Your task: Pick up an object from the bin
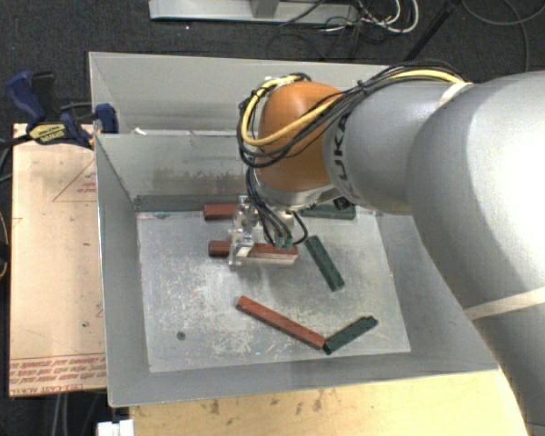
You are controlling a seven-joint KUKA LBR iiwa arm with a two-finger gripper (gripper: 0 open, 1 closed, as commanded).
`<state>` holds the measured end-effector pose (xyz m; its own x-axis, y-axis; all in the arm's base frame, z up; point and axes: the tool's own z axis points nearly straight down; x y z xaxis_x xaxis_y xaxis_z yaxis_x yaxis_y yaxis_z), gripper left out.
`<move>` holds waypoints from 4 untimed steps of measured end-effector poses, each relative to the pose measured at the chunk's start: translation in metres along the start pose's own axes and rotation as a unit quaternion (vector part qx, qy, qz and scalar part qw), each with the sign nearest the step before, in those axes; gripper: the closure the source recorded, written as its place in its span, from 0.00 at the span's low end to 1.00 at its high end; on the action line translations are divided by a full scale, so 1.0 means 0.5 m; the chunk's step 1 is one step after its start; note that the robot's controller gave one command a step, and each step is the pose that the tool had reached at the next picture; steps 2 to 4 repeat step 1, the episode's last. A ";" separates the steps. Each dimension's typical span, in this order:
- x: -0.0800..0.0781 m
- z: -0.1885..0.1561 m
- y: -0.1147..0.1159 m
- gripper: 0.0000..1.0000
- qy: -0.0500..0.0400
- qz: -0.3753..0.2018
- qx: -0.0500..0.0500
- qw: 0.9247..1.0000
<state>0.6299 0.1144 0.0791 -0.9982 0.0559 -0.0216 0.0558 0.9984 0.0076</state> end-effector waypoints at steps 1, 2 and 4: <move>-0.056 -0.313 0.013 1.00 0.007 -0.007 0.002 1.000; -0.056 -0.313 0.013 1.00 0.007 -0.007 0.002 1.000; -0.056 -0.313 0.013 1.00 0.007 -0.007 0.002 1.000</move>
Offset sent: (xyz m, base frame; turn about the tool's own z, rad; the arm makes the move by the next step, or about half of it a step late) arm 0.0000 0.0000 0.0000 0.0000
